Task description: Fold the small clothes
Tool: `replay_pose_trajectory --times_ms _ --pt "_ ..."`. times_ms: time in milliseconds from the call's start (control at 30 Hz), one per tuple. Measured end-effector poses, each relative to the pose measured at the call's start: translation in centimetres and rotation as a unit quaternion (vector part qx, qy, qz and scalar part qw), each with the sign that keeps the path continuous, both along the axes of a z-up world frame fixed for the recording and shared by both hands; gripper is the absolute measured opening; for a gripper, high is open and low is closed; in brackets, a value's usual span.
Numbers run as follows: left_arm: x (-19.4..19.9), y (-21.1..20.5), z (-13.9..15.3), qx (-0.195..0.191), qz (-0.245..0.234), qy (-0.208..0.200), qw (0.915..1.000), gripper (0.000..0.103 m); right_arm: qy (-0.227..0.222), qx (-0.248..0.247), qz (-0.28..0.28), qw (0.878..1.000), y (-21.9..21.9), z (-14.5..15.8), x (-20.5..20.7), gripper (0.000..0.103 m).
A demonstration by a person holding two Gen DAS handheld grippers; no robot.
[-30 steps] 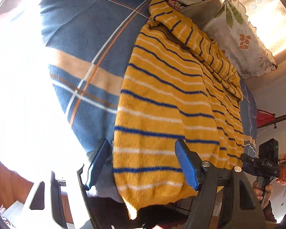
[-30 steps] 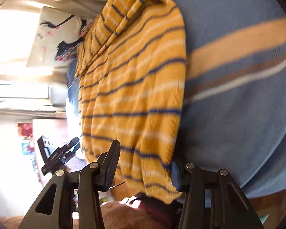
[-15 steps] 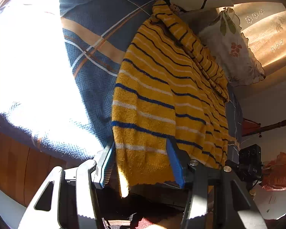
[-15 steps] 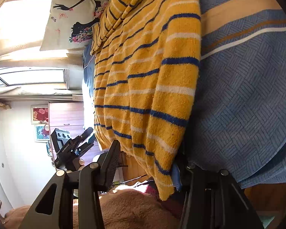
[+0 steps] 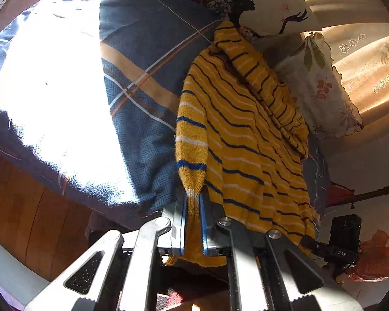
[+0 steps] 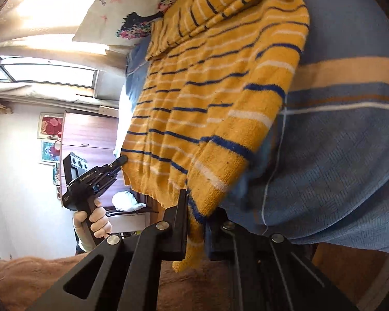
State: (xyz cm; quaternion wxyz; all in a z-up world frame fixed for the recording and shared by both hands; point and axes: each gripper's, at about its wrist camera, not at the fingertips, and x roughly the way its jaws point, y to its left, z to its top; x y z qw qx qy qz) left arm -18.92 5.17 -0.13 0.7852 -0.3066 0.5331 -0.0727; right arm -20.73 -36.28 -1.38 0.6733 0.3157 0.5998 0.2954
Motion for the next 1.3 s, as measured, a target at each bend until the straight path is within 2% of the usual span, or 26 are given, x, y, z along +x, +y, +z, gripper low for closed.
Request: replay_pose_trajectory --times_ms 133,233,400,500,667,733,800,833,900,933,967,1067,1100,1133,1167,1200,1233,1300 --pt "1.8 -0.3 2.8 -0.002 0.010 -0.026 0.9996 0.008 -0.022 0.043 -0.015 0.999 -0.8 2.1 2.5 0.011" --pt "4.8 -0.3 4.5 -0.009 0.017 -0.047 0.9987 0.008 -0.034 0.059 -0.040 0.997 -1.6 3.0 5.6 0.011" --pt "13.2 -0.9 6.3 0.003 0.006 -0.067 0.9977 0.008 -0.058 0.059 -0.109 0.991 -2.8 4.1 13.7 0.008" --pt "19.9 -2.0 5.6 -0.002 -0.011 -0.069 0.9976 0.008 -0.064 0.043 -0.152 0.985 -3.7 4.0 18.5 0.008" --pt "30.7 -4.1 3.0 0.027 -0.022 -0.054 0.9979 0.010 -0.036 -0.003 -0.252 0.967 -6.1 0.7 26.2 0.008" --pt "33.7 -4.3 1.4 0.027 -0.030 -0.040 0.9984 0.012 -0.006 0.004 -0.284 0.959 -7.1 -1.7 28.5 0.010" --pt "35.1 -4.0 0.7 0.017 -0.028 -0.030 0.9990 0.012 0.024 0.021 -0.320 0.947 -8.1 -3.7 29.7 0.010" --pt "35.5 -3.8 0.5 0.005 -0.029 -0.029 0.9992 0.013 0.035 0.039 -0.337 0.940 -8.4 -4.6 29.9 0.011" --pt "35.6 -3.1 0.5 -0.005 -0.030 -0.035 0.9989 0.028 0.042 0.056 -0.362 0.930 -9.1 -5.4 30.0 0.012" --pt "35.4 -2.8 0.7 -0.008 -0.030 -0.040 0.9987 0.042 0.040 0.059 -0.369 0.927 -9.3 -5.5 30.1 0.012" --pt "35.1 -2.4 0.9 -0.010 -0.030 -0.044 0.9985 0.049 0.037 0.062 -0.369 0.926 -9.4 -5.5 30.2 0.013" --pt "34.5 -2.1 1.3 0.003 -0.048 -0.046 0.9978 0.050 0.030 0.060 -0.371 0.926 -9.9 -5.2 30.2 0.017" --pt "34.2 -2.0 1.6 0.014 -0.054 -0.047 0.9973 0.051 0.024 0.063 -0.378 0.923 -10.4 -4.9 29.9 0.025" --pt "33.7 -1.7 1.8 0.025 -0.060 -0.049 0.9967 0.051 0.011 0.055 -0.404 0.913 -11.2 -4.4 29.4 0.052" --pt "33.2 -1.5 2.2 0.037 -0.064 -0.051 0.9959 0.051 0.001 0.049 -0.427 0.903 -12.1 -3.9 28.5 0.063" --pt "32.6 -1.4 2.3 0.050 -0.070 -0.053 0.9949 0.052 -0.011 0.052 -0.447 0.893 -12.8 -3.4 27.6 0.071" --pt "32.0 -1.4 2.4 0.065 -0.075 -0.054 0.9936 0.054 -0.013 0.052 -0.456 0.888 -13.4 -3.0 26.8 0.072" --pt "31.0 -1.3 2.2 0.092 -0.087 -0.057 0.9904 0.059 -0.007 0.014 -0.443 0.896 -13.9 -2.1 25.8 0.073"
